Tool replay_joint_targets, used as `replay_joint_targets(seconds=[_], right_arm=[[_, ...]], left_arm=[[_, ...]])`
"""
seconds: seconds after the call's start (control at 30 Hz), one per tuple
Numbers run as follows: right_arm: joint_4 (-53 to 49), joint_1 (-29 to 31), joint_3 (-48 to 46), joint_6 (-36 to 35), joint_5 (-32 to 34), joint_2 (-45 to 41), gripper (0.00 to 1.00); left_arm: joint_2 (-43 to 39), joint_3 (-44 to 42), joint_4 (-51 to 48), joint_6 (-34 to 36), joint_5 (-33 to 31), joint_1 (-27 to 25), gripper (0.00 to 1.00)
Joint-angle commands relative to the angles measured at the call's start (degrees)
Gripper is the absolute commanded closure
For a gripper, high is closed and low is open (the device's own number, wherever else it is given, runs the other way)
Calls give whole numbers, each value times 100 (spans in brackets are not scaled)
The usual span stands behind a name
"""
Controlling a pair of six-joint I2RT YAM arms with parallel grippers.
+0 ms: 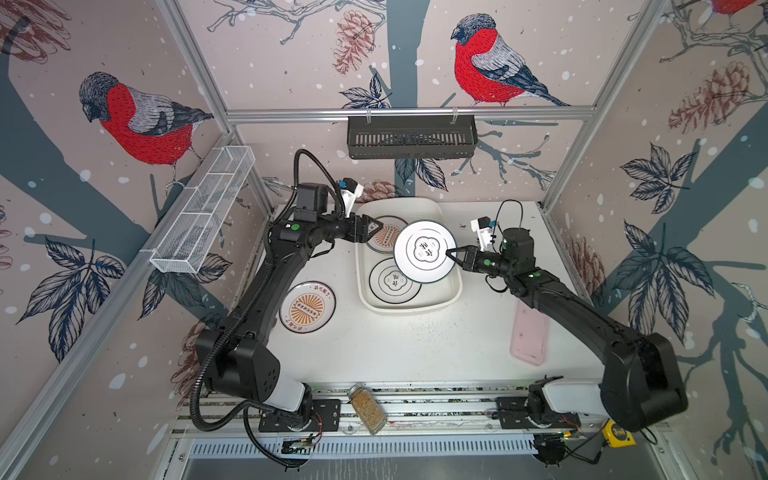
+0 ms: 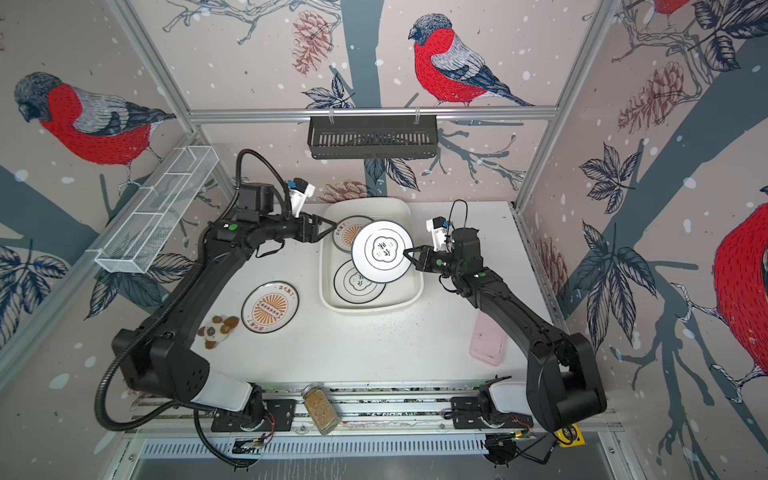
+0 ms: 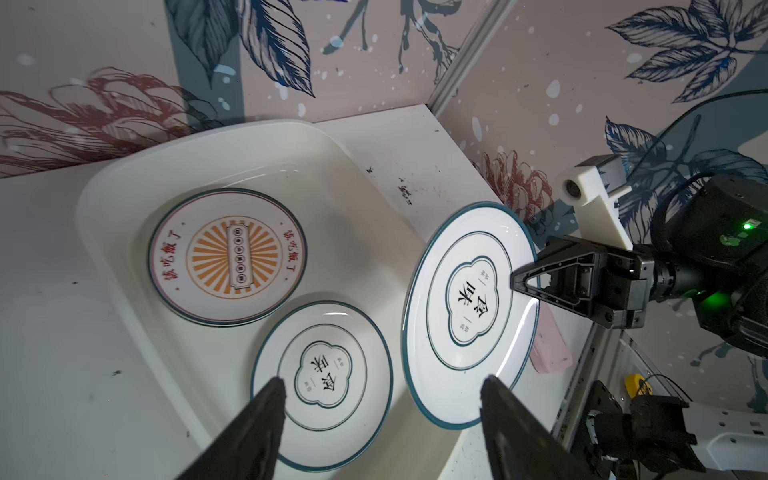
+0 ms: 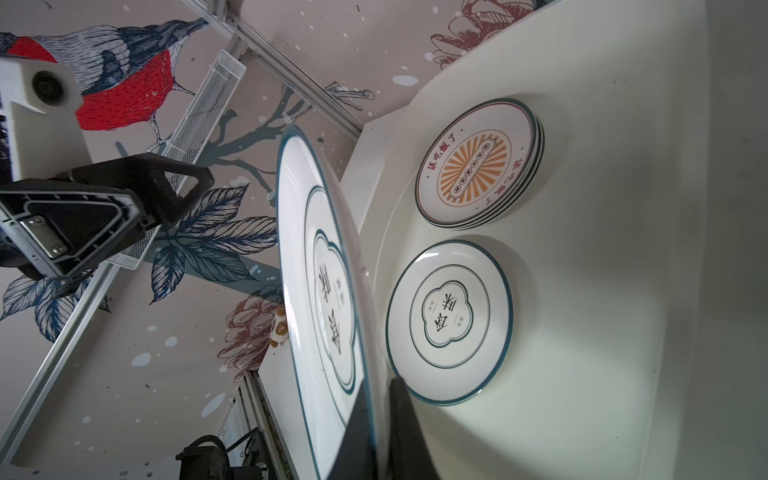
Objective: Place the plates into the plastic bin on the countertop
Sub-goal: 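Grasp the plate rim with the right gripper and release the left gripper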
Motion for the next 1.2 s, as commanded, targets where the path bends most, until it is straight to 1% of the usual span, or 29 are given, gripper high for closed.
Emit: replay_joint_targets(seconds=[0.0,0.07,0.2,0.3,0.5,0.63,0.83,1.17], right_arm=[[-492,-8,320,-411,-160,290,97],[-645,2,489,-473,-225,502,98],[-962,32,778,-629,-249,881,97],[-1266,46,1008,-767,-248,1163,97],[-1839,188,1608,-1101,-90,1835,97],[-1926,262,1896,-1099,-26,2282,96],[-2106,325,2306,-1150,-2,2829,96],[-2328,410,2695,-1253,-35,3430,95]], left_arm=[[-128,15,-81,265,-154,164,26],[-213,-14,-198,476,-286,173,26],[-561,-342,-122,746,-571,173,18],[-834,-601,-20,871,-694,176,15],[-1152,-989,88,991,-740,181,15],[-1247,-1115,142,1010,-698,174,15],[-1225,-1067,93,983,-630,179,15],[-1186,-1072,116,1001,-573,176,15]])
